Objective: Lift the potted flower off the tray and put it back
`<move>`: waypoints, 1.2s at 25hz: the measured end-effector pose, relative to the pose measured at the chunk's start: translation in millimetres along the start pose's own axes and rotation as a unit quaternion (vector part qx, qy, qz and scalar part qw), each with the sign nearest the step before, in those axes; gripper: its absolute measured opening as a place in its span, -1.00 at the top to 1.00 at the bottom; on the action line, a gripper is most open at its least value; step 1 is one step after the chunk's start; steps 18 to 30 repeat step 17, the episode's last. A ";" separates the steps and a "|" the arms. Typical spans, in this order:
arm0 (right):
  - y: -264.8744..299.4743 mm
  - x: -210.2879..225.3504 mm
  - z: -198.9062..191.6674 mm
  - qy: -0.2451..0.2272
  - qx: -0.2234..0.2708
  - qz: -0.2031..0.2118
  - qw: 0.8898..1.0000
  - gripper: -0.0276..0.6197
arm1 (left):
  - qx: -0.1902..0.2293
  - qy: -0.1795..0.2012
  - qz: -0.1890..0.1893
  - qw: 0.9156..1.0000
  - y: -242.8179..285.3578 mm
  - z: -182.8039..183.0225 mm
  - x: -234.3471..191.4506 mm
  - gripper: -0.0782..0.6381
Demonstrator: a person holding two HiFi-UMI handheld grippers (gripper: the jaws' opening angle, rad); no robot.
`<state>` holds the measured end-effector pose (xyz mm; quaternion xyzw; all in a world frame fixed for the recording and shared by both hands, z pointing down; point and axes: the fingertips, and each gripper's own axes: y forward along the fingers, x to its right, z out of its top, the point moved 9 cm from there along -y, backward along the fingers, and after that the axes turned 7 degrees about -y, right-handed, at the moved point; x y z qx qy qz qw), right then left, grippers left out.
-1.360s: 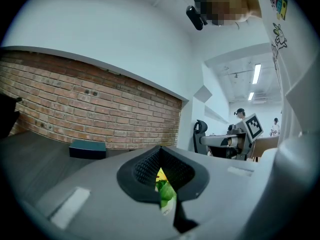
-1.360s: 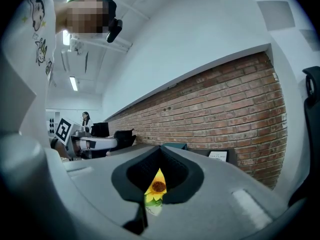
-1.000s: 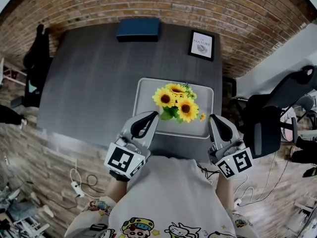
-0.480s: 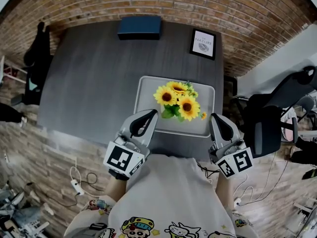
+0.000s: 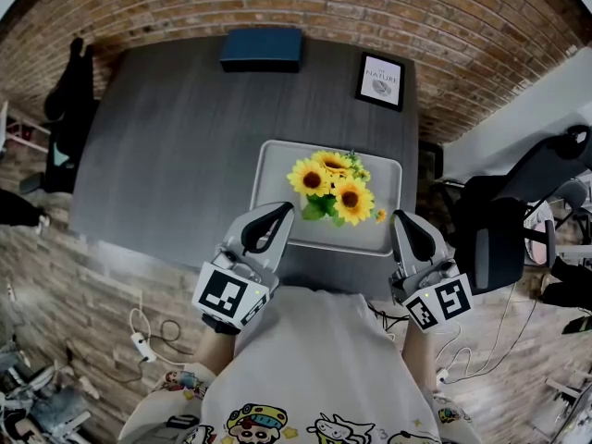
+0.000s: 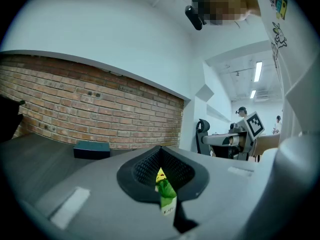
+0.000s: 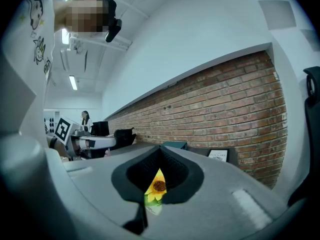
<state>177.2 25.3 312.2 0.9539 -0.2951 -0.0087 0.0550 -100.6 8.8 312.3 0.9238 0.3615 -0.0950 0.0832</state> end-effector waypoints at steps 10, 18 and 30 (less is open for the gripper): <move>-0.1 1.9 0.5 0.002 -0.001 -0.001 1.000 0.91 | -0.001 -0.001 -0.002 1.000 3.4 0.7 -0.2 0.79; 0.0 1.9 -0.1 0.007 0.000 0.000 1.000 0.91 | -0.002 -0.001 -0.005 1.000 4.9 0.6 0.4 0.79; 0.0 1.9 -0.1 0.007 0.000 0.000 1.000 0.91 | -0.002 -0.001 -0.005 1.000 4.9 0.6 0.4 0.79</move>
